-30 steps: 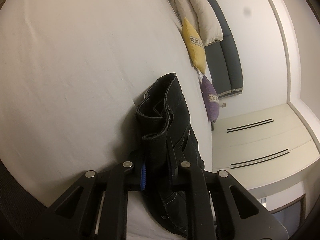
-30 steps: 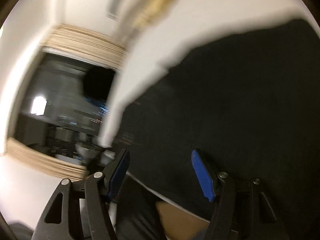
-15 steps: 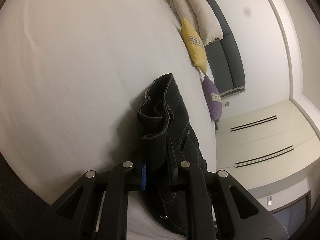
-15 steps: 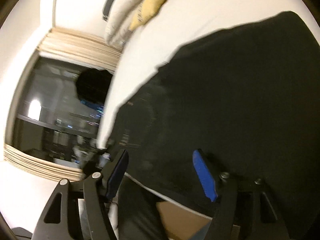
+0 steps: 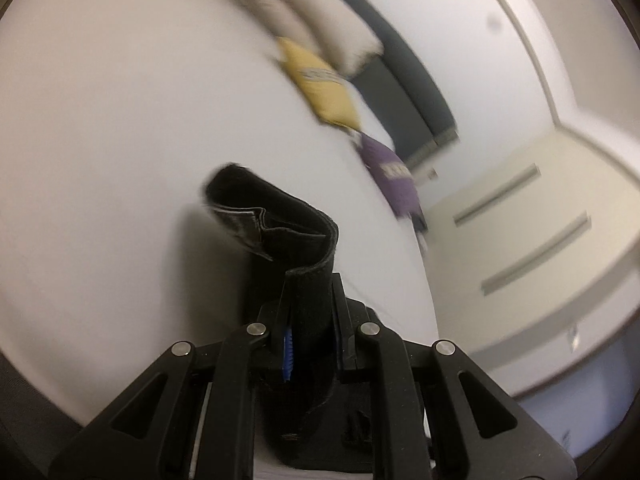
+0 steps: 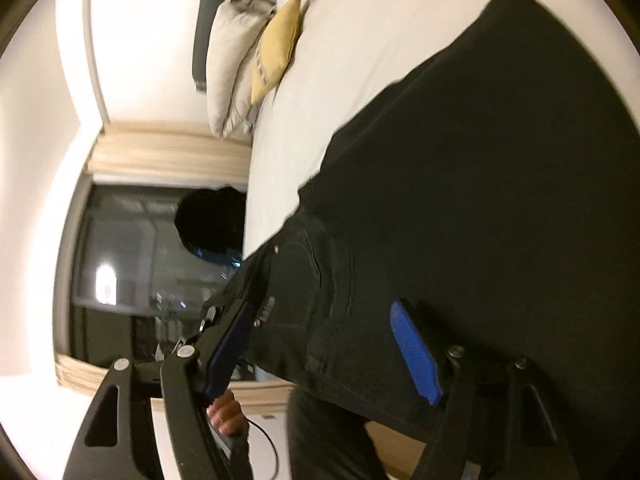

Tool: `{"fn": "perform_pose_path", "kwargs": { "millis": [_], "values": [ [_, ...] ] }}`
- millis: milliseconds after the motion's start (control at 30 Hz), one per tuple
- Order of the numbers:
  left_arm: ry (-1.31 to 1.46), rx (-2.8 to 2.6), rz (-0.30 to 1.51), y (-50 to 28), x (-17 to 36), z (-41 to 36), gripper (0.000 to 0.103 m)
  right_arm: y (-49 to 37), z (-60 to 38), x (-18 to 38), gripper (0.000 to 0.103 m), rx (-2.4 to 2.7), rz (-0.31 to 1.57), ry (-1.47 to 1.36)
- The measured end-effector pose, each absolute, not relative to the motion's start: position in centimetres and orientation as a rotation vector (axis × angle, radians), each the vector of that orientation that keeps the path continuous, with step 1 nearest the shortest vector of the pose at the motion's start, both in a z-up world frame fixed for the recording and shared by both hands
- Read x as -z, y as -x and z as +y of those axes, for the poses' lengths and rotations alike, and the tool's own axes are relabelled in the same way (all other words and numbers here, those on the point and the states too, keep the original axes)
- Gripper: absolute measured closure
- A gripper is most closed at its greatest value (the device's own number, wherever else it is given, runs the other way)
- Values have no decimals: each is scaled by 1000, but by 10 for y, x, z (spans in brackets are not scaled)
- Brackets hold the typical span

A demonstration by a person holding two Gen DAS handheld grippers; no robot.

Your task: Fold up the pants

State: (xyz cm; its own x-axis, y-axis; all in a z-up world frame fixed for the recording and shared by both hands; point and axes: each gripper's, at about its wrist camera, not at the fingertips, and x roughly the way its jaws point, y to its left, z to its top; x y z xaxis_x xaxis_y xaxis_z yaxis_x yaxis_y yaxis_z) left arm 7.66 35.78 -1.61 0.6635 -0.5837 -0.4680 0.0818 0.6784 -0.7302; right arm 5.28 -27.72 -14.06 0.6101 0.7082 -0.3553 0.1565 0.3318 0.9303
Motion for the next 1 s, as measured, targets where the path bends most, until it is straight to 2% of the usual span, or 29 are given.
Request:
{"fn": "perform_pose_path", "kwargs": {
  "millis": [167, 267, 367, 533, 867, 900, 1000],
  "values": [
    [480, 629, 787, -63, -20, 255, 91, -48, -309, 131, 24, -424, 794, -1273],
    [336, 758, 841, -46, -9, 191, 91, -46, -331, 122, 21, -430, 739, -1314],
    [257, 821, 928, -29, 20, 161, 91, -44, -346, 121, 20, -439, 739, -1339],
    [79, 827, 924, 1, 36, 162, 91, -46, -346, 124, 18, -464, 800, -1308],
    [-223, 824, 793, 60, 28, 190, 91, -87, -325, 109, 18, -531, 921, -1129],
    [-249, 823, 784, 66, 28, 192, 91, -93, -323, 106, 20, -524, 941, -1093],
    [-317, 816, 752, 80, 27, 198, 91, -104, -320, 103, 35, -520, 997, -1005]
  ]
}}
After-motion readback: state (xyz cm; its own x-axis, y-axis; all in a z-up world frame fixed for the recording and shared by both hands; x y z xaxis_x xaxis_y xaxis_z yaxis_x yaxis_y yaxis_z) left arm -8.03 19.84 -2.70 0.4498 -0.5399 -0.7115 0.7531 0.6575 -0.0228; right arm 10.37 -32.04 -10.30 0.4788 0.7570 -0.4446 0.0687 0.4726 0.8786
